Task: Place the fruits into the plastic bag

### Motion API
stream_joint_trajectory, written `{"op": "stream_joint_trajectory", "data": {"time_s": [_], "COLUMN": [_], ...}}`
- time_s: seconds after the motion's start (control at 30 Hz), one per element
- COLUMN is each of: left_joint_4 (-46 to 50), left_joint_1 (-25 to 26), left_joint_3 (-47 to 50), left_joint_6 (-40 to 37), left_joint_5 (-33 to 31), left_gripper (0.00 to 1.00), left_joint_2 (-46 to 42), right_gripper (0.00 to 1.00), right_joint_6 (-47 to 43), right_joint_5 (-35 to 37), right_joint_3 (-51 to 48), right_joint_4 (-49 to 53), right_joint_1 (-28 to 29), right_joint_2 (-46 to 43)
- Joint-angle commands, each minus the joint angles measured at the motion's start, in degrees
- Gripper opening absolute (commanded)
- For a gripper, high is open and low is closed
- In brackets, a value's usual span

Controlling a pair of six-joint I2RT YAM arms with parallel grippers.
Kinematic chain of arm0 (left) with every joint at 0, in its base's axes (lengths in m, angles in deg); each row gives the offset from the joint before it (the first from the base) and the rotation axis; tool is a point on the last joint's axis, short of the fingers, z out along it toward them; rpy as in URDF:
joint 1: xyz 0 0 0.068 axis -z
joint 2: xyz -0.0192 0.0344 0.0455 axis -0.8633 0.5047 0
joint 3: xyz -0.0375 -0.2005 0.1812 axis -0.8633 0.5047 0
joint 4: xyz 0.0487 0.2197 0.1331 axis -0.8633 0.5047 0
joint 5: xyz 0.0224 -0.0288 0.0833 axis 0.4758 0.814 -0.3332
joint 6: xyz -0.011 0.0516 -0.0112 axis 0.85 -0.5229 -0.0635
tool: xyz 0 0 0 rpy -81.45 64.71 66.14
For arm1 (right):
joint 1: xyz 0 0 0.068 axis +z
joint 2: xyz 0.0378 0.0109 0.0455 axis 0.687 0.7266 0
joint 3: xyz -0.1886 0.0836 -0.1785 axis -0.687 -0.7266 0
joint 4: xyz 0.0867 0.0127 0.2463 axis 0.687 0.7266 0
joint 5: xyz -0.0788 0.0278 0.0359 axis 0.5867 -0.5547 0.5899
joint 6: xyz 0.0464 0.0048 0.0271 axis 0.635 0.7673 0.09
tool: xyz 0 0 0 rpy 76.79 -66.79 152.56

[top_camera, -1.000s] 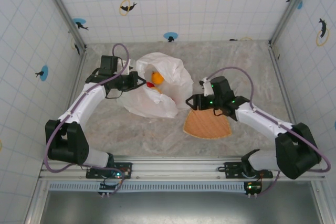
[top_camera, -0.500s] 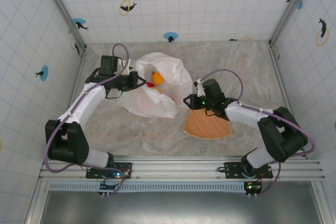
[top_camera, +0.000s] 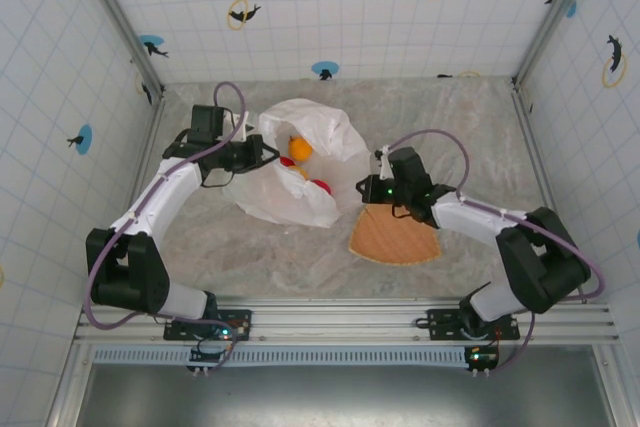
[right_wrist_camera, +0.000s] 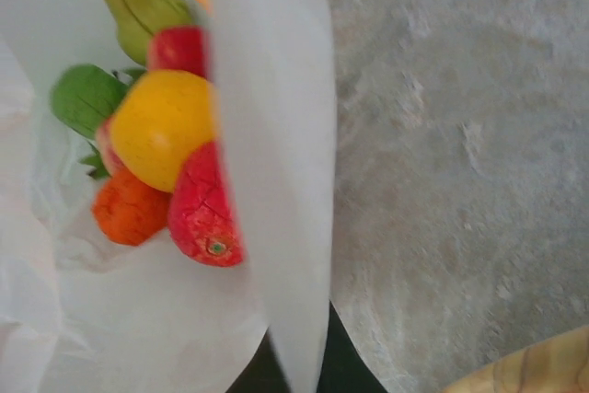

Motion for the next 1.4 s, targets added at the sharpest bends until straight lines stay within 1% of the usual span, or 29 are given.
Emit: {"op": "stream_joint_trajectory", "data": {"time_s": [0.0,0.23,0.47,0.63,0.77,0.93,1.1,1.23,1.37], "left_joint_4": [-4.1,-4.2,-6.1,-8.1,-7.8,-5.2,-4.0,-4.7,-9.7], "left_joint_1": [-0.3,-1.1,-4.3,-5.6,-5.8,-6.0,-6.0,-6.0,-6.0], "left_joint_3": [-0.7,-5.1,-8.5,-8.5,-8.1,-6.9,-7.1,-9.7,-10.2], "left_joint_6": [3.3,5.4,9.0,11.2,10.6,7.8,6.2,7.9,13.1], "left_joint_5": [4.1,5.8,7.5,8.0,5.8,0.0,-3.5,-2.0,2.2], "left_gripper": [0.00,0.00,0.00,0.00,0.00,0.00,0.00,0.00,0.00], "left_joint_2": [-2.6,-3.2,-2.4,-1.4,-0.5,1.1,3.0,3.1,0.8], "right_gripper": [0.00,0.00,0.00,0.00,0.00,0.00,0.00,0.00,0.00], "right_joint_6": [0.8,0.6,-1.8,-2.2,-1.0,-0.9,-2.3,-3.7,-4.8], "right_joint_5": [-1.2,-1.8,-1.4,-1.3,-1.7,-0.6,3.0,3.1,3.5], "right_joint_3": [5.4,11.5,20.2,23.8,23.6,22.1,24.2,29.6,34.2], "right_joint_4": [1.5,3.7,7.9,7.3,4.9,4.9,10.4,12.8,12.9], "right_joint_1": [-0.6,-1.8,-2.3,-2.3,-2.0,-0.9,-0.7,0.2,1.4], "right_joint_2": [-4.4,-9.1,-10.3,-10.6,-9.9,-7.3,-3.0,-1.5,-2.1]}}
